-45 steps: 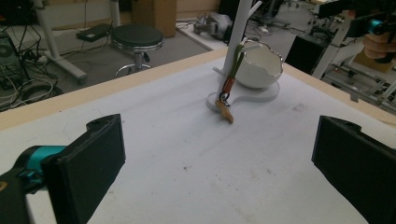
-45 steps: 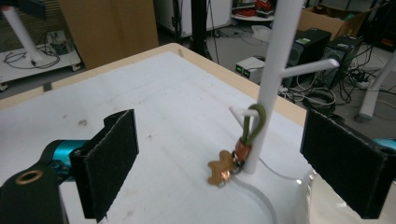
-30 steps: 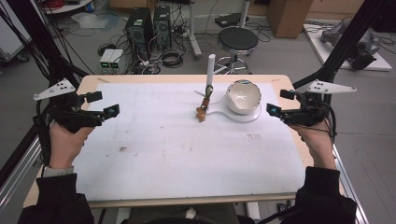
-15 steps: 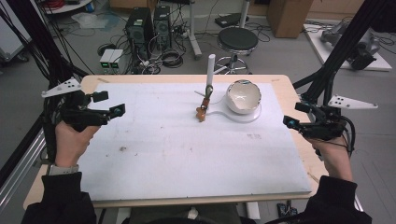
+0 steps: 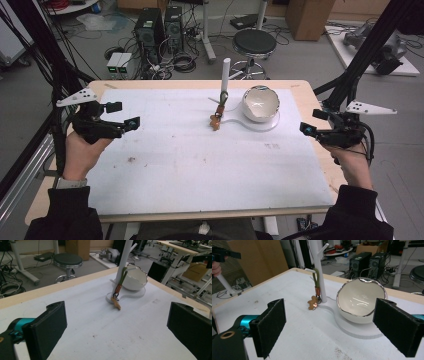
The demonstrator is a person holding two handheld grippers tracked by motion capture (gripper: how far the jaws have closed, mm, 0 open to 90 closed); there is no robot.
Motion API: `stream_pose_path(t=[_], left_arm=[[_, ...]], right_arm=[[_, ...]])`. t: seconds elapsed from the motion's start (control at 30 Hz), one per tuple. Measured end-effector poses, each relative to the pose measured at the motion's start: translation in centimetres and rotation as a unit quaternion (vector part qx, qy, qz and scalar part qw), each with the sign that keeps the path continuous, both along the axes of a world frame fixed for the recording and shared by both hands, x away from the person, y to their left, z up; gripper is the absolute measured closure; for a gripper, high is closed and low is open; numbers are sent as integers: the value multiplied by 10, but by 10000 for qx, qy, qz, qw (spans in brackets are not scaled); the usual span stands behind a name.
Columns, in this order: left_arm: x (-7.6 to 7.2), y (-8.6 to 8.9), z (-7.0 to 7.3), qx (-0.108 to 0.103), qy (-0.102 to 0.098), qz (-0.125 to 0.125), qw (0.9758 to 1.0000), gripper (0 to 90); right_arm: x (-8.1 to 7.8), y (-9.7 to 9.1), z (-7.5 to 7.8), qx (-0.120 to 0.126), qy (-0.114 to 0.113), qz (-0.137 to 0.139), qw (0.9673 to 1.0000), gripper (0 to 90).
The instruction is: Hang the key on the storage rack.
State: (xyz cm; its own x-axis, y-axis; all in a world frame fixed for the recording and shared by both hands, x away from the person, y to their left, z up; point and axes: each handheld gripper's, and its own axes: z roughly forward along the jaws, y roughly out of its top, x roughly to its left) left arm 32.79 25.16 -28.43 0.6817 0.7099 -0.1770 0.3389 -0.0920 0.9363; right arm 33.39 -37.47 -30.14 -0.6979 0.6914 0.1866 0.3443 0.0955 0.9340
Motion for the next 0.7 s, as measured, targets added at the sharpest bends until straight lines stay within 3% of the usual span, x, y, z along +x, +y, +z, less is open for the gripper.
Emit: stream_pose_path(t=[0.7], left_arm=[[3,-2,-3,27,50,2,10000,31]], right_arm=[[6,16,-5,-185,48,165,9997,111]])
